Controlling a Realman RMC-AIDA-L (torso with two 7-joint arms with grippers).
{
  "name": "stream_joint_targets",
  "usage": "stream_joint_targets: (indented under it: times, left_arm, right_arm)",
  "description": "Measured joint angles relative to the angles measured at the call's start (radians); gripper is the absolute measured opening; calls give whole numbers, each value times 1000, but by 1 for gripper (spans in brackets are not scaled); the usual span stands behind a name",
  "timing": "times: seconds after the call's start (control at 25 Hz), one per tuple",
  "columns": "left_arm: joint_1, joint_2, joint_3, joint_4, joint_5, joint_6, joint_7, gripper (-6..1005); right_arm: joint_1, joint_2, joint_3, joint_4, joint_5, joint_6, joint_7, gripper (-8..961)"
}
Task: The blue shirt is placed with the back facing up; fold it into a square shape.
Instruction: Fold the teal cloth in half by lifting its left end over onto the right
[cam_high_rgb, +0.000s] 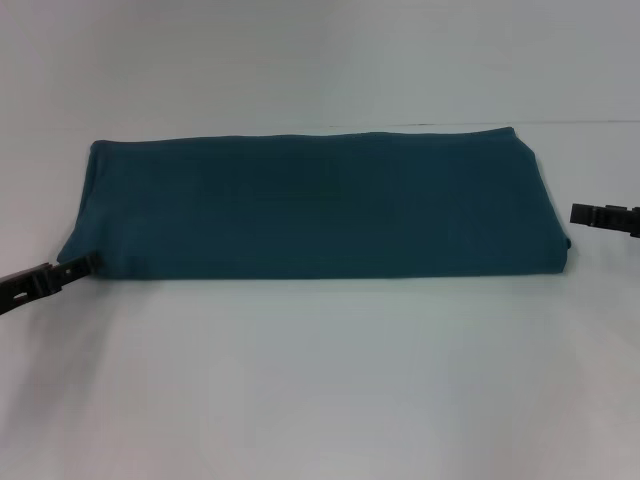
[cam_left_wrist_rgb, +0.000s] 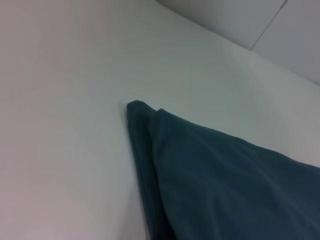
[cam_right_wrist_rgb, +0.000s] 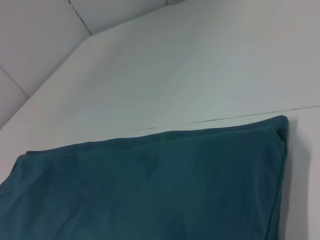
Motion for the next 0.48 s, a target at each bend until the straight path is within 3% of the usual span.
stream_joint_targets:
  times: [0.48]
  left_arm:
    - [-35,3,17,-36,0,-43,5,910]
  right_arm:
    - [0,5,-1,1,0,4,0,745]
